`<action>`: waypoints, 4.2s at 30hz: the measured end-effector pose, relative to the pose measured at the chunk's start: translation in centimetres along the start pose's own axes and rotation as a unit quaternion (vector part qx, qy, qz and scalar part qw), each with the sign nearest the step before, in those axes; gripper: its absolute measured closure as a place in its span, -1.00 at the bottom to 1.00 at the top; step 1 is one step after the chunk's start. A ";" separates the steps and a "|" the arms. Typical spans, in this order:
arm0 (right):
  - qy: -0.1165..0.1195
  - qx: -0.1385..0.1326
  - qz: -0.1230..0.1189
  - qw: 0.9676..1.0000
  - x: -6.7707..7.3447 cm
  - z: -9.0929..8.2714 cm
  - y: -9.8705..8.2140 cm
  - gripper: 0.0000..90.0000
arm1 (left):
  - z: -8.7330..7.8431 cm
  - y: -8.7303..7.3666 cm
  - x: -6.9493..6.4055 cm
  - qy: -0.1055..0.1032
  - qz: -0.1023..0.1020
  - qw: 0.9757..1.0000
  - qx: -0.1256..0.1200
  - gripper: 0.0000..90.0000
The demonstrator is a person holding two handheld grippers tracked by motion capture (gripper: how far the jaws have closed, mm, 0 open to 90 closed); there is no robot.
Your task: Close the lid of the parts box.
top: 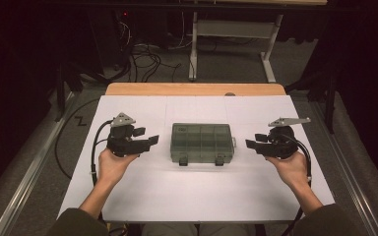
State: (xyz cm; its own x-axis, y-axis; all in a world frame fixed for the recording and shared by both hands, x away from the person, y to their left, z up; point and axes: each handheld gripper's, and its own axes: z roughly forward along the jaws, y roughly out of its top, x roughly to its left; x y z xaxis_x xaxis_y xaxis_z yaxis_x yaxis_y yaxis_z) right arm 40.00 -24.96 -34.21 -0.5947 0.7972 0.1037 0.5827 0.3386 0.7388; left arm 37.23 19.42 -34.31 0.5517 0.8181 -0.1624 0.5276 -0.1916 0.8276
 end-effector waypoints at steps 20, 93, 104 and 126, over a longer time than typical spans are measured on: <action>0.003 -0.034 0.010 0.999 -0.3 -1.3 -2.6 0.08 | -1.4 -1.9 -0.7 0.012 0.001 1.000 -0.023 -0.21; -0.017 -0.085 0.003 0.996 -0.1 -1.2 -8.6 -0.19 | -1.4 -7.3 -0.3 0.040 -0.003 0.997 -0.072 -0.28; -0.021 -0.089 0.005 0.996 -0.4 -1.2 -9.2 -0.21 | -1.4 -7.7 0.1 0.039 -0.018 0.996 -0.073 -0.29; -0.030 -0.090 0.002 0.995 -0.5 -0.9 -9.9 -0.25 | -1.0 -8.2 0.4 0.042 -0.020 0.997 -0.067 -0.34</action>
State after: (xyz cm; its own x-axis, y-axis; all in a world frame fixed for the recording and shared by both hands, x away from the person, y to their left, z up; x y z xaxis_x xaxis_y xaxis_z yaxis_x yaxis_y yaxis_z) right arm 34.01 -29.17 -40.95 -0.5547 0.8291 0.0704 0.4724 0.2442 0.8469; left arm 32.52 21.87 -40.64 0.4735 0.8670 -0.1552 0.4540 -0.0892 0.8866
